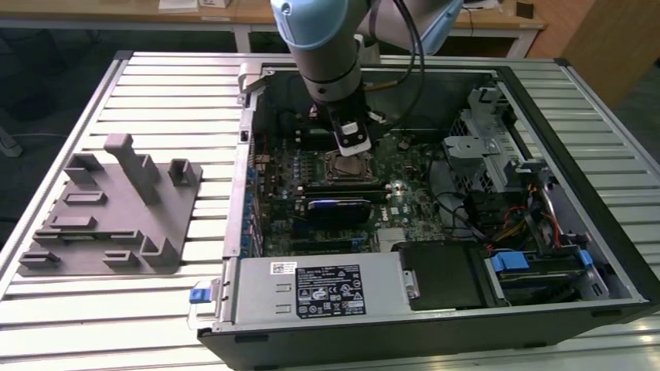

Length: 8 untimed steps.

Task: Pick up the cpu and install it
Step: 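Install the first cpu locking lever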

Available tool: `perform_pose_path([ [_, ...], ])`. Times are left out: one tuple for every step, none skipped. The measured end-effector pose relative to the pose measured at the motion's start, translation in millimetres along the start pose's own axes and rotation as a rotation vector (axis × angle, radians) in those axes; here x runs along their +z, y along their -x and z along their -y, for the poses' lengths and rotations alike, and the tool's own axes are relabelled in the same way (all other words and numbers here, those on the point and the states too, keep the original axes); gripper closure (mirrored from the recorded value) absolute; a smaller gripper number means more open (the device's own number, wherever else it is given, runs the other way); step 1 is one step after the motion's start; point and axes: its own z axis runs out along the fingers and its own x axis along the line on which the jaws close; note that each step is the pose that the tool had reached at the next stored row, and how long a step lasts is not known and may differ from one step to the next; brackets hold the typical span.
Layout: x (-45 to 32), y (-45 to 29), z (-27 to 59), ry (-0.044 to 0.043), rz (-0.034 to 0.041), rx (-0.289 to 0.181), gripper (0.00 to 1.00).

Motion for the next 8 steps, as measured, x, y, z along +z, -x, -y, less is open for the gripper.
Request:
perform_pose_path([
  [0.4, -0.2, 0.1, -0.0026, 0.0014, -0.001, 0.89],
  [0.8, -0.5, 0.2, -0.0052, 0.0027, -0.002, 0.89],
  [1.3, -0.7, 0.2, -0.0074, 0.0037, -0.003, 0.89],
  [1.8, -1.0, 0.1, -0.0093, 0.0045, -0.003, 0.89],
  [2.2, -1.2, -0.1, -0.0116, 0.0054, -0.004, 0.89],
  [2.5, -1.4, -0.1, -0.0135, 0.0063, -0.005, 0.89],
  [2.6, -1.7, -0.1, -0.0149, 0.007, -0.005, 0.89],
  [2.7, -2.0, -0.2, -0.0168, 0.0077, -0.006, 0.89],
])
